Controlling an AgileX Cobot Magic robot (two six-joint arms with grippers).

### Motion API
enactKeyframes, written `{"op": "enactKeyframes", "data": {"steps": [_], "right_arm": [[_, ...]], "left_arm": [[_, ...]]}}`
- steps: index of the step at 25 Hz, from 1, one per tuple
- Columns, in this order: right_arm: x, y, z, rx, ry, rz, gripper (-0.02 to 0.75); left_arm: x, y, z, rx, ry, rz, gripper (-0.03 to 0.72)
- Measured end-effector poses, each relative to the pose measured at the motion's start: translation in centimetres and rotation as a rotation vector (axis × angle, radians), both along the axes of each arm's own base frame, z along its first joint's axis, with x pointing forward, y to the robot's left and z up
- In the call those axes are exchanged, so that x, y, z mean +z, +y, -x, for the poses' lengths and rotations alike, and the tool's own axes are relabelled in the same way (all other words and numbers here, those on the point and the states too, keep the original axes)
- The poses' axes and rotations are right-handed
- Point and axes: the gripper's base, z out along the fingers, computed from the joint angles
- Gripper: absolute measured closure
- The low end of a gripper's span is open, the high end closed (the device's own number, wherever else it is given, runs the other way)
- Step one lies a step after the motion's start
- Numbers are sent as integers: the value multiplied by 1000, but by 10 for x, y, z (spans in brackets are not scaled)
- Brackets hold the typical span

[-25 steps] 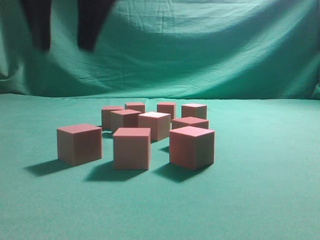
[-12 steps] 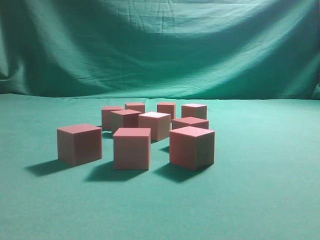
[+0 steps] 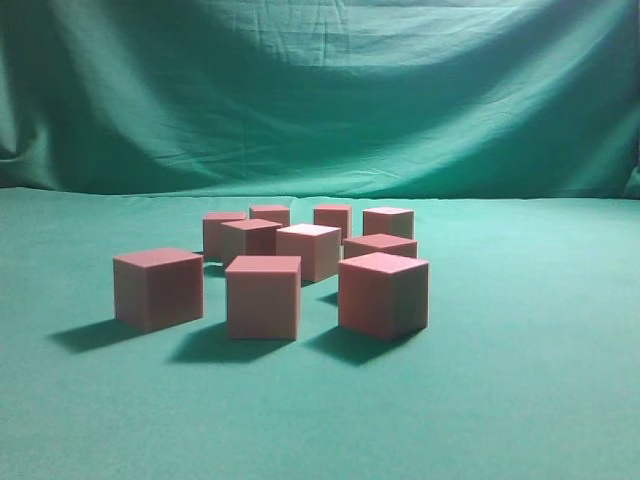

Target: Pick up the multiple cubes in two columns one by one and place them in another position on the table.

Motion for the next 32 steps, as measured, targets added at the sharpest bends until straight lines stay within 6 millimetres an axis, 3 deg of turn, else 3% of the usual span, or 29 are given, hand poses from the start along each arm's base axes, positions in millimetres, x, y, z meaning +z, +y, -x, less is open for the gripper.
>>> {"op": "enactKeyframes", "data": {"steps": [8,12,15,21,32], "right_arm": [[33,-54,32,120,-190,-74,738],[31,-85,48,122,-216,-90,738],[13,-107,58,111,-219,-53,738],[-45,-137,60,2,-208,18,738],[-167,-177,54,-454,-323,-190,738]], "left_arm": [[0,0,0,0,0,0,688],[0,0,0,0,0,0,688],[0,0,0,0,0,0,688],[0,0,0,0,0,0,688],[0,0,0,0,0,0,688]]}}
